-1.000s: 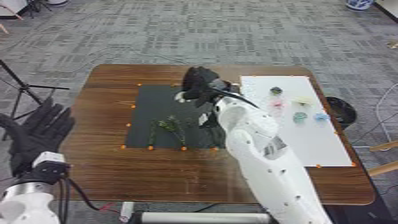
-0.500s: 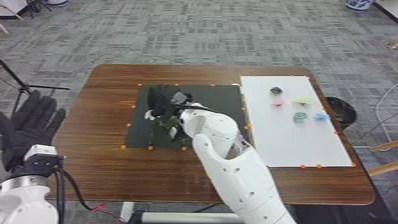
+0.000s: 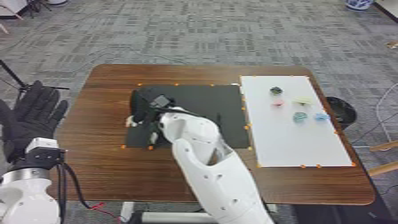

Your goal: Arrange flowers

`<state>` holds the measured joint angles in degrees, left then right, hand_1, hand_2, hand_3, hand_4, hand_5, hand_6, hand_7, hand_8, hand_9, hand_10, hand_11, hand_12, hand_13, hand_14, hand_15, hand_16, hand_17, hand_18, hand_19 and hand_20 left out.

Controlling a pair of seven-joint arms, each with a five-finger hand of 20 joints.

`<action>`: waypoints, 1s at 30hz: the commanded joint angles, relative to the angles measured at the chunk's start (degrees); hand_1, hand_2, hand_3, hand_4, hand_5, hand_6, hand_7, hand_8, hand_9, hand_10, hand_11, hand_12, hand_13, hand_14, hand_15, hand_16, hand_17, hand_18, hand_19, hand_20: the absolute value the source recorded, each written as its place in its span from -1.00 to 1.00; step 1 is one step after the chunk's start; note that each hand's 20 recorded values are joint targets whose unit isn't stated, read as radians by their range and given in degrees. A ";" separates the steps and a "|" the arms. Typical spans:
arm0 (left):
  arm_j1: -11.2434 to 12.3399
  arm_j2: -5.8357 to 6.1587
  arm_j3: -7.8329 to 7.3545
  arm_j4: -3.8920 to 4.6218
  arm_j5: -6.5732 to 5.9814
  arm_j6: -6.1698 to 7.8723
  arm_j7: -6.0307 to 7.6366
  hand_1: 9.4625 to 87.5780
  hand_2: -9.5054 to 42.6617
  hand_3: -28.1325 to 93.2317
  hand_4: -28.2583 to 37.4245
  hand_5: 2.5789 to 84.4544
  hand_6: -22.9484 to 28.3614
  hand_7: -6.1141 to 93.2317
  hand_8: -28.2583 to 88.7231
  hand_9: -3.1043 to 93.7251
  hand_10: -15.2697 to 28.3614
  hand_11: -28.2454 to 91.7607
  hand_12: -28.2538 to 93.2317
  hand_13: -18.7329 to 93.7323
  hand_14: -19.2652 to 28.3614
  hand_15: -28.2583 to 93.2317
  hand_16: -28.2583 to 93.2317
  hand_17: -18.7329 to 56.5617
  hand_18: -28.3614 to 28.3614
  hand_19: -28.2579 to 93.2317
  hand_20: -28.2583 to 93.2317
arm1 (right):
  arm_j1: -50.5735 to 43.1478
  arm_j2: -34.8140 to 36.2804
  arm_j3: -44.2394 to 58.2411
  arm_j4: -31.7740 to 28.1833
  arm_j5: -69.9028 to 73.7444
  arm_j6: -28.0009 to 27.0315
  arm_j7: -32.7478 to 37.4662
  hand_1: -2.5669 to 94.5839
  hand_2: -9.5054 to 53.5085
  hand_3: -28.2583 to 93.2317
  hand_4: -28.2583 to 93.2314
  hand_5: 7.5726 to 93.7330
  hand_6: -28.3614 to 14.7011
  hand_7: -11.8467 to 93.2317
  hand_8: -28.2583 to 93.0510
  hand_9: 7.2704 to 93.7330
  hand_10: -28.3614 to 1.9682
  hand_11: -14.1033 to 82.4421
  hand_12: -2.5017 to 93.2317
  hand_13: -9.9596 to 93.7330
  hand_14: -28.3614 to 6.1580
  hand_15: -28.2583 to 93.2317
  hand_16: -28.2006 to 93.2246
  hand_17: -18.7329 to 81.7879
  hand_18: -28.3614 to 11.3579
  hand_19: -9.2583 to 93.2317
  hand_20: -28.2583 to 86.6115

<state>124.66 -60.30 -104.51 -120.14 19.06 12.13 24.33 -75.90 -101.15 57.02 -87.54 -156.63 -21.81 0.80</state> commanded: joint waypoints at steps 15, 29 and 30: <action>-0.15 1.40 0.85 -0.36 -1.21 -1.48 2.45 -0.41 0.04 0.22 -1.00 -0.06 0.21 -0.65 -0.69 -0.18 0.34 -0.24 -0.44 -0.19 0.36 -0.24 -0.61 -0.66 0.51 0.06 -0.41 | -2.59 -3.90 0.07 1.66 -5.80 -3.70 1.91 0.21 -0.97 0.61 -0.99 0.47 0.30 -0.27 -0.58 0.60 0.38 -0.55 -0.37 0.60 0.32 0.53 -0.01 0.13 -0.54 0.69 0.12; -2.10 1.10 1.43 0.49 0.08 -3.23 1.08 -0.59 0.02 0.52 -1.00 -0.06 0.20 -0.64 -0.69 -0.18 0.34 -0.24 -0.44 -0.18 0.35 -0.23 -0.61 -0.65 0.51 0.06 -0.41 | -1.71 -2.40 -0.24 1.64 -8.18 -4.66 0.79 0.25 -0.98 0.65 -1.00 0.41 0.30 -0.36 -0.59 0.43 0.25 -0.50 -0.53 0.59 0.40 0.47 0.09 0.11 -0.53 0.68 0.11; -1.99 1.05 1.37 0.43 0.08 -3.22 1.15 -0.59 0.02 0.52 -1.00 -0.06 0.20 -0.64 -0.69 -0.18 0.34 -0.24 -0.44 -0.18 0.35 -0.23 -0.61 -0.65 0.51 0.06 -0.41 | -1.83 -2.28 -0.28 1.65 -8.54 -4.04 0.66 0.25 -0.98 0.65 -1.00 0.40 0.31 -0.36 -0.59 0.43 0.24 -0.50 -0.54 0.59 0.40 0.47 0.10 0.11 -0.52 0.67 0.11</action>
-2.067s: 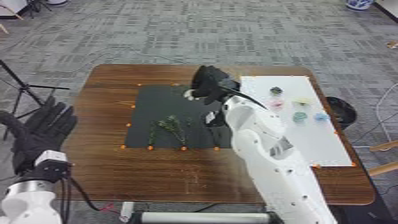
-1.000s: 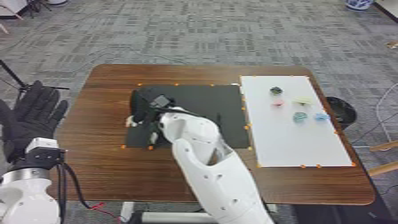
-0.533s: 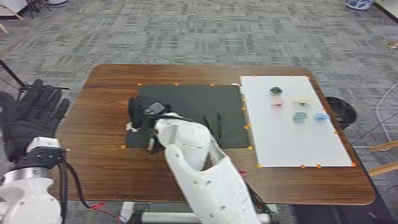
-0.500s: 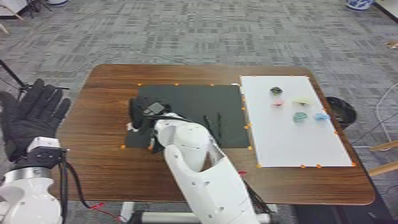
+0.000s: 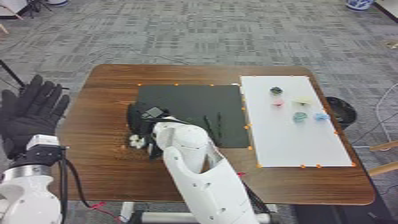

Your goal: Arrange flowers

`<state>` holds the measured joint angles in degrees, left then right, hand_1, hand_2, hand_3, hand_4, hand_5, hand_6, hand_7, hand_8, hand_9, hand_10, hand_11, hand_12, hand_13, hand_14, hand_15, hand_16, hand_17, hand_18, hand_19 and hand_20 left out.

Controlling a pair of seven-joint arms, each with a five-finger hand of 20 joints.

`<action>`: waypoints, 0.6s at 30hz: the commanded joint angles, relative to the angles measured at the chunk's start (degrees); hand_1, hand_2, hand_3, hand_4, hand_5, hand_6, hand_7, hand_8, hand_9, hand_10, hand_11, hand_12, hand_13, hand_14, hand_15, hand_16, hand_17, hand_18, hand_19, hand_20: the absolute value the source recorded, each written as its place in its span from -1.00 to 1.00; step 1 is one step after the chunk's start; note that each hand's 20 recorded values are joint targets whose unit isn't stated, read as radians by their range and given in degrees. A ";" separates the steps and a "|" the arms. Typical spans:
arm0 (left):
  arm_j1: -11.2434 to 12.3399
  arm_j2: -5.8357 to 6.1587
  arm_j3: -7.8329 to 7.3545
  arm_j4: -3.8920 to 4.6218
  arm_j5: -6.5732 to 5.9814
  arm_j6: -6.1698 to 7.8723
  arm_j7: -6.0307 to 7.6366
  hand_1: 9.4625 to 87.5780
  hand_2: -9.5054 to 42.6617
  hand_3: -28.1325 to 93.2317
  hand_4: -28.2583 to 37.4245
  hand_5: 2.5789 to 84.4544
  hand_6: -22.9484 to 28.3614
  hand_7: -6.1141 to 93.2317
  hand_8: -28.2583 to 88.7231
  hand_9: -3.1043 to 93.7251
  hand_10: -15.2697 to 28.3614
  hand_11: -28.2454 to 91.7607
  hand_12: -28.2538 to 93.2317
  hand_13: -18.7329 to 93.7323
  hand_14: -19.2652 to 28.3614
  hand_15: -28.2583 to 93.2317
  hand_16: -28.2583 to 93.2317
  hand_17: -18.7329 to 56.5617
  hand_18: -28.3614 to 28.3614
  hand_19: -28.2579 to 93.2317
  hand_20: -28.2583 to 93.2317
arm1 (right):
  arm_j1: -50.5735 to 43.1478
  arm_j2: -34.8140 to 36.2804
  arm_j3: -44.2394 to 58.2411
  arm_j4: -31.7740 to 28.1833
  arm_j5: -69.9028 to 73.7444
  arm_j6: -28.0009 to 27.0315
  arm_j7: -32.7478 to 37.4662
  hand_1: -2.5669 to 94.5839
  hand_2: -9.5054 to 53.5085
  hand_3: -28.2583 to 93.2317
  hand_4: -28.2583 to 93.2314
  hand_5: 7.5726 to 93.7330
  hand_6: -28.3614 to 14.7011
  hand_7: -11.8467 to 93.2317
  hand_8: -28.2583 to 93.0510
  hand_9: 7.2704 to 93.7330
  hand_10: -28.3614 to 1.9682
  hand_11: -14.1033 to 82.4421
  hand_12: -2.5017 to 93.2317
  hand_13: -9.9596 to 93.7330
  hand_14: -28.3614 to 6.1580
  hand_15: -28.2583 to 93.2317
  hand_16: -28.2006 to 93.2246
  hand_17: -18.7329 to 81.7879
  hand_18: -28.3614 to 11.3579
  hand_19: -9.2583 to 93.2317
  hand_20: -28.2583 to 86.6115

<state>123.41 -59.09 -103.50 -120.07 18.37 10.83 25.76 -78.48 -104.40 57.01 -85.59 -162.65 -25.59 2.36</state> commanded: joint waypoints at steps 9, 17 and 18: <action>0.77 -1.48 -1.28 0.31 0.19 -1.78 0.16 -0.57 0.02 0.48 -1.00 -0.06 0.20 -0.64 -0.70 -0.18 0.33 -0.25 -0.43 -0.18 0.35 -0.24 -0.61 -0.66 0.51 0.06 -0.41 | 0.72 3.18 -0.56 -4.50 7.83 -4.65 -3.94 0.19 -0.85 0.70 -1.00 0.31 0.30 -0.41 -0.60 0.34 0.22 -0.44 -0.62 0.58 0.39 0.48 0.09 0.11 -0.50 0.68 0.11; -0.24 -1.40 -1.08 0.74 0.14 -2.48 0.46 -0.58 0.02 0.48 -1.00 -0.06 0.20 -0.64 -0.69 -0.19 0.33 -0.25 -0.43 -0.18 0.35 -0.24 -0.61 -0.65 0.51 0.06 -0.41 | 1.21 2.32 -0.27 -6.39 16.75 -16.88 -2.37 0.18 -0.70 0.74 -1.00 0.15 0.30 -0.49 -0.74 0.29 0.29 -0.45 -0.59 0.53 0.41 0.53 0.09 0.08 -0.43 0.67 0.13; -0.36 -1.42 -1.05 0.80 0.01 -2.50 0.44 -0.57 0.03 0.47 -1.00 -0.06 0.20 -0.64 -0.69 -0.19 0.33 -0.25 -0.43 -0.18 0.35 -0.24 -0.61 -0.65 0.51 0.06 -0.41 | 1.29 2.14 0.05 -6.32 17.55 -18.47 -2.38 0.18 -0.69 0.75 -1.00 0.11 0.27 -0.50 -0.74 0.24 0.30 -0.47 -0.61 0.53 0.40 0.53 0.09 0.08 -0.43 0.67 0.14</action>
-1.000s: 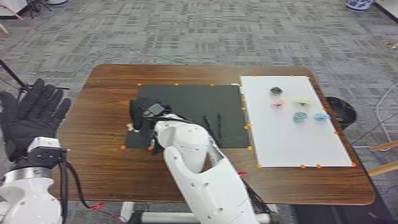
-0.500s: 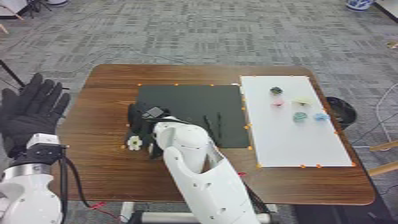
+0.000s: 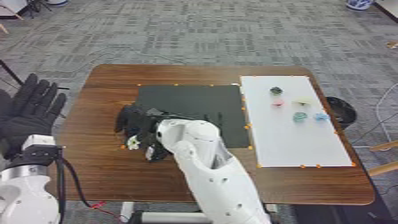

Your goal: Arrange flowers

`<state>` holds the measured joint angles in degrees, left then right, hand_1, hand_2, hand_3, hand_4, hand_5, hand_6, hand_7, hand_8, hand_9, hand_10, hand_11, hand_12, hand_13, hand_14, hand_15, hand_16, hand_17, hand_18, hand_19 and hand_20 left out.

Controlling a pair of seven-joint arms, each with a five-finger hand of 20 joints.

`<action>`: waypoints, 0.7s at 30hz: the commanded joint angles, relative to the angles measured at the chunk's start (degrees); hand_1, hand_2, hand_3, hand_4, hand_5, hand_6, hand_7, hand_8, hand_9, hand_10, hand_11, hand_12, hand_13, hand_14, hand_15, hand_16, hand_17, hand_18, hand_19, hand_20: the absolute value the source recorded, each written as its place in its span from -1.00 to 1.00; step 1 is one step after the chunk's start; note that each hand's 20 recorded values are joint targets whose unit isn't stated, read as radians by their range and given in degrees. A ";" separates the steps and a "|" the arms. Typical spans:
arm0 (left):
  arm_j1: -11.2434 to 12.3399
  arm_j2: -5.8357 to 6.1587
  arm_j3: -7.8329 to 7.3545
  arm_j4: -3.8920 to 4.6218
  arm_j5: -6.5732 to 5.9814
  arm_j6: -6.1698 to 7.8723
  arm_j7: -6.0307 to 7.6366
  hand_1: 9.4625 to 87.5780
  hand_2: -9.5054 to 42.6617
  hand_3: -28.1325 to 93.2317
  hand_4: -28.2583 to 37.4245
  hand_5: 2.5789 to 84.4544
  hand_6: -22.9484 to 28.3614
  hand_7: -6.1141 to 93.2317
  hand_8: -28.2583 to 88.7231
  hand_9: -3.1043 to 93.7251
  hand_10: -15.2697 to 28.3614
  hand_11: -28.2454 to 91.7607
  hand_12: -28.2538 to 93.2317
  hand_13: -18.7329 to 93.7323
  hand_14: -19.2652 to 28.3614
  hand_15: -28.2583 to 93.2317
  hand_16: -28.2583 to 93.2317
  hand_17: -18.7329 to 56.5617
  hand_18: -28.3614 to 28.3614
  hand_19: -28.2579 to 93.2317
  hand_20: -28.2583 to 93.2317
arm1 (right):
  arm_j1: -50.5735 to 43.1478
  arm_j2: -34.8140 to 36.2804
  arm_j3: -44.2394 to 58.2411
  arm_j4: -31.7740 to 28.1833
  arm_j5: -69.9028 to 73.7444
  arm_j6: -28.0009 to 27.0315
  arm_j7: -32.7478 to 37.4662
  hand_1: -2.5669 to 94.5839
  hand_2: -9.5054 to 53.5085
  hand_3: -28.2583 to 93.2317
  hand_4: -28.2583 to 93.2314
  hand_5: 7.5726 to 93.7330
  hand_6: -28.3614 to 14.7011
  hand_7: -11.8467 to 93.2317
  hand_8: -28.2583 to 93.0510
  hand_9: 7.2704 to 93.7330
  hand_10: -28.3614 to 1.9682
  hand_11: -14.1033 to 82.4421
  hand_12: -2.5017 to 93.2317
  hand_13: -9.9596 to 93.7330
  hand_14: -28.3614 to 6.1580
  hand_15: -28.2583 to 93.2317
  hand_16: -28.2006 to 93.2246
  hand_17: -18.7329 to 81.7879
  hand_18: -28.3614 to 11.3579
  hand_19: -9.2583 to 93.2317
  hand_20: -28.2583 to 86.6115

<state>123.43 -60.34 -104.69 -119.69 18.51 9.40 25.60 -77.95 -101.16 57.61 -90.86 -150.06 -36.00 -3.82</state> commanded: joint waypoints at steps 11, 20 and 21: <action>0.31 -0.93 -0.06 0.35 -0.59 -0.55 1.32 -0.54 0.06 0.40 -1.00 -0.06 0.20 -0.64 -0.69 -0.19 0.33 -0.25 -0.43 -0.18 0.36 -0.24 -0.61 -0.66 0.51 0.06 -0.41 | 1.30 -3.15 1.58 1.83 4.87 -16.22 5.74 0.13 -0.62 0.76 -1.00 -0.17 0.14 -0.53 -0.73 -0.07 0.23 -0.52 -0.70 0.47 0.35 0.58 0.05 0.04 -0.44 0.67 0.11; -0.13 -1.24 0.54 0.56 -0.54 -0.75 1.07 -0.49 0.08 0.34 -1.00 -0.06 0.20 -0.64 -0.69 -0.19 0.33 -0.24 -0.43 -0.18 0.36 -0.24 -0.61 -0.66 0.51 0.06 -0.41 | 0.94 -2.62 0.75 1.81 0.52 -15.22 6.66 0.06 -0.54 0.77 -0.98 -0.15 0.13 -0.53 -0.73 -0.06 0.21 -0.51 -0.71 0.47 0.24 0.60 -0.02 0.04 -0.49 0.68 0.10; -0.01 -1.28 0.50 0.54 -0.50 -0.79 0.99 -0.50 0.08 0.34 -1.00 -0.06 0.20 -0.64 -0.69 -0.19 0.33 -0.24 -0.43 -0.18 0.36 -0.24 -0.61 -0.66 0.51 0.06 -0.40 | 0.86 -2.52 0.51 1.68 -0.47 -15.22 6.69 0.06 -0.53 0.77 -0.98 -0.15 0.13 -0.53 -0.73 -0.06 0.20 -0.51 -0.71 0.48 0.24 0.60 -0.02 0.04 -0.50 0.68 0.09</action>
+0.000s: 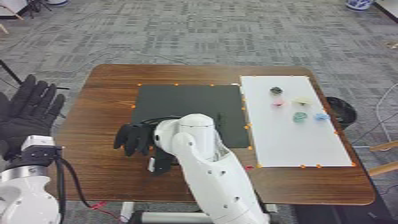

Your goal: Arrange flowers

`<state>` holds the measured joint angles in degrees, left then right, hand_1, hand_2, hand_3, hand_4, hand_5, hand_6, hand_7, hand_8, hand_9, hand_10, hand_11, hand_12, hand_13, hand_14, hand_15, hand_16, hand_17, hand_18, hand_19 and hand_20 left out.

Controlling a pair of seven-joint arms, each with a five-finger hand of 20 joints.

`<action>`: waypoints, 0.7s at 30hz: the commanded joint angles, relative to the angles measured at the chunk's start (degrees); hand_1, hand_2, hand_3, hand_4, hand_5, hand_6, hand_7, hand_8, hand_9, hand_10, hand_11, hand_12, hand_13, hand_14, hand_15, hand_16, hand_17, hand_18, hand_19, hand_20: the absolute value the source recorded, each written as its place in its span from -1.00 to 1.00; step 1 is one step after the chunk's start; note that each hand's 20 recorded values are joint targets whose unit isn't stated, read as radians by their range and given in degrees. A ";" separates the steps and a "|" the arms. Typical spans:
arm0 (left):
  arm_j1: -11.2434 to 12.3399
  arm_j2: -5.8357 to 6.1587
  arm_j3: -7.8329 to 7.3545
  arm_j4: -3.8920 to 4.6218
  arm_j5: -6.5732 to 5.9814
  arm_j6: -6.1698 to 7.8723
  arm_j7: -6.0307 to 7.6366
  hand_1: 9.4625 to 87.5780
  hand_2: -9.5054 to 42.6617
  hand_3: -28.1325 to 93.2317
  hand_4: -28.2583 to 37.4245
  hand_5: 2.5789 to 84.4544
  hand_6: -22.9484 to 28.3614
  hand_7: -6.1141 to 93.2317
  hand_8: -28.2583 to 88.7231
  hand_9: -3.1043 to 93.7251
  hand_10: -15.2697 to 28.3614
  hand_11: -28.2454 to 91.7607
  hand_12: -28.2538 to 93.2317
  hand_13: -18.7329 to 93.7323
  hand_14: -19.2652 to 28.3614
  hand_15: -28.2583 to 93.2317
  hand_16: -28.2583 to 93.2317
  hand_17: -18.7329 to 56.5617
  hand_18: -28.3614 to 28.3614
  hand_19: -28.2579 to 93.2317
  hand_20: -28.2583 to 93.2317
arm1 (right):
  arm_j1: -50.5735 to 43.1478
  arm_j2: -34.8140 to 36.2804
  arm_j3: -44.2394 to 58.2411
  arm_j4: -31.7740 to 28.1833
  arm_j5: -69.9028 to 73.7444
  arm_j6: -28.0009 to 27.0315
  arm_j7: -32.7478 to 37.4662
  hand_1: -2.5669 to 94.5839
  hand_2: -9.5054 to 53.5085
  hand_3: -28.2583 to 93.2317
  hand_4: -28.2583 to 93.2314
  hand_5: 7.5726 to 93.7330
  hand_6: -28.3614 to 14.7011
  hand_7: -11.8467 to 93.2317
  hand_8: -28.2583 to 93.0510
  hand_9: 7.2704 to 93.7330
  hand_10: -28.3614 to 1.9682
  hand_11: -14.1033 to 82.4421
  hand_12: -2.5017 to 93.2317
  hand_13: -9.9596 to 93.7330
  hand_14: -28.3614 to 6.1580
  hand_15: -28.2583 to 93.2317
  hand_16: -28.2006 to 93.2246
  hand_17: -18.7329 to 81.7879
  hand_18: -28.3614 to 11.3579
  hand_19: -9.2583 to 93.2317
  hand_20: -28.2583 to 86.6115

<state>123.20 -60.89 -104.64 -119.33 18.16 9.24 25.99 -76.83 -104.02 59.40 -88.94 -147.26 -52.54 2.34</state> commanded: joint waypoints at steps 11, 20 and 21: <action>-0.27 -0.52 1.32 0.32 -0.34 -0.48 0.92 -0.49 0.08 0.33 -1.00 -0.06 0.20 -0.64 -0.69 -0.19 0.33 -0.24 -0.43 -0.18 0.36 -0.24 -0.60 -0.66 0.51 0.05 -0.40 | -0.39 1.39 -2.65 -0.91 -7.74 1.98 1.23 0.03 -0.53 0.76 -0.96 -0.10 0.09 -0.54 -0.72 0.00 0.01 -0.50 -0.71 0.48 0.17 0.61 -0.06 0.05 -0.57 0.70 0.08; -0.33 -0.42 1.81 0.41 -0.21 -0.61 0.54 -0.48 0.09 0.31 -1.00 -0.06 0.20 -0.63 -0.69 -0.18 0.34 -0.24 -0.43 -0.18 0.37 -0.23 -0.60 -0.66 0.51 0.06 -0.40 | -0.76 1.83 -2.65 -0.88 -6.88 7.42 2.54 0.01 -0.56 0.76 -0.95 -0.10 0.08 -0.54 -0.72 -0.07 -0.03 -0.51 -0.71 0.45 0.11 0.61 -0.08 0.02 -0.60 0.70 0.06; -0.33 -0.41 1.81 0.43 -0.20 -0.66 0.50 -0.48 0.09 0.31 -1.00 -0.06 0.21 -0.63 -0.69 -0.18 0.34 -0.24 -0.43 -0.18 0.37 -0.23 -0.60 -0.66 0.51 0.06 -0.40 | -0.74 1.78 -2.55 -0.84 -6.86 7.65 2.32 0.01 -0.56 0.76 -0.95 -0.10 0.08 -0.54 -0.72 -0.08 -0.02 -0.51 -0.71 0.45 0.12 0.61 -0.08 0.02 -0.60 0.70 0.06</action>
<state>122.54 -61.12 -102.97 -118.98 18.14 9.18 26.08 -77.18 -102.61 57.02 -89.44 -154.60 -49.16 3.76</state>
